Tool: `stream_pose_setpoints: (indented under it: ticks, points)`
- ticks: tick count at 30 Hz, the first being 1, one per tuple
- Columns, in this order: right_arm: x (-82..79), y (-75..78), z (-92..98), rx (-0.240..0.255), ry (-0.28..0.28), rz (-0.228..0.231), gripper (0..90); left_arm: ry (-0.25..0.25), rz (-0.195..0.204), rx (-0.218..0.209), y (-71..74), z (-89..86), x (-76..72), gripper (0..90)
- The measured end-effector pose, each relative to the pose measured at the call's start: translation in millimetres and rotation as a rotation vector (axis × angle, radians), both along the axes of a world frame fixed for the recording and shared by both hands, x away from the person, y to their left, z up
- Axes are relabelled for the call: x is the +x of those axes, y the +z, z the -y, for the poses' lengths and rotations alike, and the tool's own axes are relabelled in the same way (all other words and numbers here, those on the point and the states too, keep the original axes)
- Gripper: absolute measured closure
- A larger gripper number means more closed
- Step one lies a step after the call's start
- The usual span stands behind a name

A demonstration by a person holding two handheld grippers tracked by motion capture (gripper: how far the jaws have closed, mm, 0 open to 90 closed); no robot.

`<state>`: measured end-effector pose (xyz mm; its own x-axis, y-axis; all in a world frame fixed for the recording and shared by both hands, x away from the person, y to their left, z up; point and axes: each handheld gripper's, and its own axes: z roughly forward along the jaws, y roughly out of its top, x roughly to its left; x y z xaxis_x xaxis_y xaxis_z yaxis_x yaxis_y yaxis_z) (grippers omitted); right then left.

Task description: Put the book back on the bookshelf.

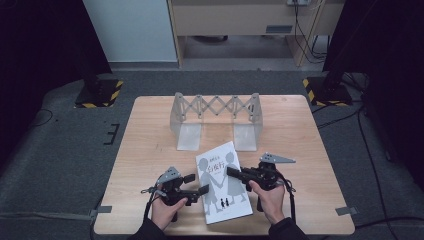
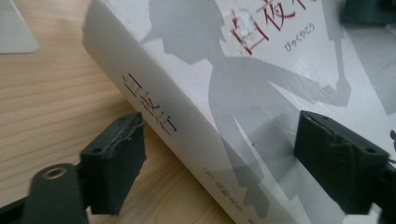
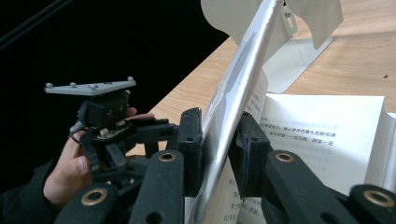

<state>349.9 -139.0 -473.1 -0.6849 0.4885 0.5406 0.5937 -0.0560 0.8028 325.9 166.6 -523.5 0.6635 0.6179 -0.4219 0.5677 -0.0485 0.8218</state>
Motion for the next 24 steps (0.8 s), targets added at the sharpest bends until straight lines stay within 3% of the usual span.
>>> stream_pose_setpoints:
  ticks: [8,19,24]
  points:
    - [0.8,-0.6,2.8,0.016,0.024,0.009,75.5,-0.061,-0.023,-0.045,-9.5,9.7,2.7,0.0]
    - [5.4,-12.5,8.5,0.03,0.019,-0.014,75.5,-0.064,-0.038,-0.071,-17.3,10.9,5.1,0.0]
    - [4.1,-11.1,8.3,0.043,0.036,-0.005,75.5,-0.091,-0.104,-0.128,-21.1,9.3,6.6,0.0]
